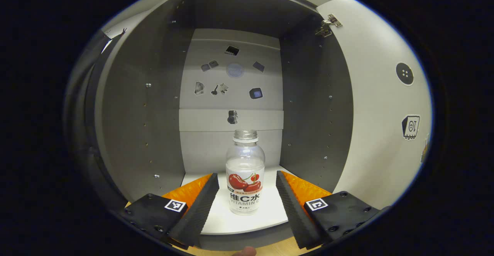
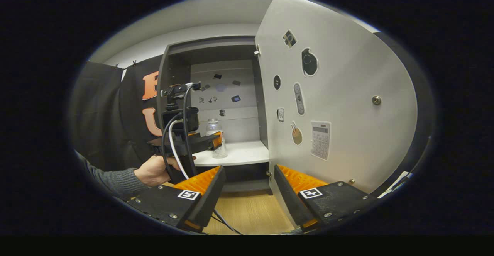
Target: Open the cabinet door with the right hand, grasp the bottle in the cabinet with the left hand and place it on the coaster, then close the cabinet door with the right hand.
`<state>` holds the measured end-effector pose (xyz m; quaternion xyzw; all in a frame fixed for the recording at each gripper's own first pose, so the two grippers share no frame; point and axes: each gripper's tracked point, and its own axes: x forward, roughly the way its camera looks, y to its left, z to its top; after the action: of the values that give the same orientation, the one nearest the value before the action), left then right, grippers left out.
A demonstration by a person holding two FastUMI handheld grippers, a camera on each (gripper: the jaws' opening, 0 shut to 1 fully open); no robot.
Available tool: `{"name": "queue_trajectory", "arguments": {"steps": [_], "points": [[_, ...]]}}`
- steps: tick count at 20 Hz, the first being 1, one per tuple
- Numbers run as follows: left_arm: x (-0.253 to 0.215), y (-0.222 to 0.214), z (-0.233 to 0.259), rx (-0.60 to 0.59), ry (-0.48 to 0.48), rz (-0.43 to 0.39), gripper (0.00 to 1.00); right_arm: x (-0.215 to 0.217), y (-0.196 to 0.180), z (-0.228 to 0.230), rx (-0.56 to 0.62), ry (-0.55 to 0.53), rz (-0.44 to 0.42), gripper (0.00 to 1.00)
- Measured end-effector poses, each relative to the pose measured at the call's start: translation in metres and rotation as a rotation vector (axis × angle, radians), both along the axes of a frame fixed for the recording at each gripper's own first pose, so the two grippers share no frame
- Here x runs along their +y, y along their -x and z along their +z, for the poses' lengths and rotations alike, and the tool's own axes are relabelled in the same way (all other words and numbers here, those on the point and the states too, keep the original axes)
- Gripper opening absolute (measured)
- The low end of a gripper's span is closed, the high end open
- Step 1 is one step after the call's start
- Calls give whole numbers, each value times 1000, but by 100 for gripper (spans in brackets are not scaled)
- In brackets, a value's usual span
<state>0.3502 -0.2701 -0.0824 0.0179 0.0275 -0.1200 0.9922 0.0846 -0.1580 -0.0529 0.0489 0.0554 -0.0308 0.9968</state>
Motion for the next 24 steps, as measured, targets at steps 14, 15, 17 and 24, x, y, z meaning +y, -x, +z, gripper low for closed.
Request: {"name": "queue_trajectory", "arguments": {"steps": [14,15,17,24], "points": [[1,-47,-5,-7,6,17,85,-1,-11,-11,43,-4,-31,79],[3,-41,0,-15,19,17,85,0,-7,-11,42,-7,-29,80],[11,-24,10,-42,25,23,86,1,3,-12,41,-18,-25,79],[40,61,28,-132,-39,58,83,-1,55,-22,52,-21,-1,79]]}}
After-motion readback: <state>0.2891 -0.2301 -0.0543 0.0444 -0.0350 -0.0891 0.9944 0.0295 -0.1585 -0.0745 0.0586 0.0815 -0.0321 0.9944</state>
